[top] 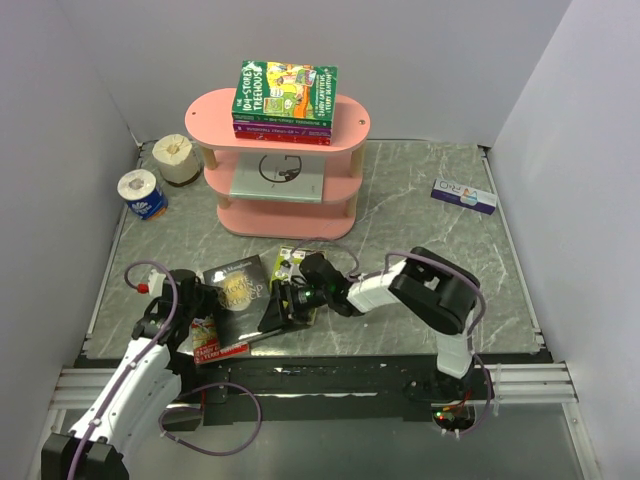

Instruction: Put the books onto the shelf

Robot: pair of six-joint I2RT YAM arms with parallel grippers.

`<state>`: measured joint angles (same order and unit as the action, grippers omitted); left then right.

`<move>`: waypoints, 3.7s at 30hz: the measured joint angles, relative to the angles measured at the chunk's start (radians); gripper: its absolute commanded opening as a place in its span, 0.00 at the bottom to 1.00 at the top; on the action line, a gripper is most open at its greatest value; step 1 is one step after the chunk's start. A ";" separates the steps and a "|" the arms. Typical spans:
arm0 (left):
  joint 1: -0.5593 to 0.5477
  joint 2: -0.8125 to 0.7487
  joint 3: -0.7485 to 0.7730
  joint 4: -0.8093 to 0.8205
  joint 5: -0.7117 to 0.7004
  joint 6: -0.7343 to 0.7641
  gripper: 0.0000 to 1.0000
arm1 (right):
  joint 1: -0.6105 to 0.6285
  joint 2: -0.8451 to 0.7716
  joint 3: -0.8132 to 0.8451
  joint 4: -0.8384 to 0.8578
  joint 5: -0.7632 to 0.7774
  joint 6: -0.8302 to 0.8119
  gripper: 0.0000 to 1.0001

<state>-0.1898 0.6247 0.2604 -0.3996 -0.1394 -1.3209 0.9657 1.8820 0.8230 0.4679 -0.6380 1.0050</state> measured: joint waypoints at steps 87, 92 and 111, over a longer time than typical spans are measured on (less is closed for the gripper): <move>-0.002 -0.281 -0.221 1.153 0.835 -0.242 0.01 | -0.344 -0.883 -0.077 -0.575 -0.496 -0.249 0.36; -0.010 -0.267 -0.163 1.063 0.787 -0.243 0.01 | -0.350 -0.907 -0.081 -0.566 -0.454 -0.243 0.13; -0.021 -0.180 0.006 0.570 0.827 0.135 0.71 | -0.406 -0.866 -0.176 -0.394 -0.582 -0.053 0.00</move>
<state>-0.2104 0.4450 0.2665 0.1707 0.6876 -1.1854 0.5602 1.0164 0.6472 0.0742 -1.2201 0.9520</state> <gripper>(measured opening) 0.702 0.276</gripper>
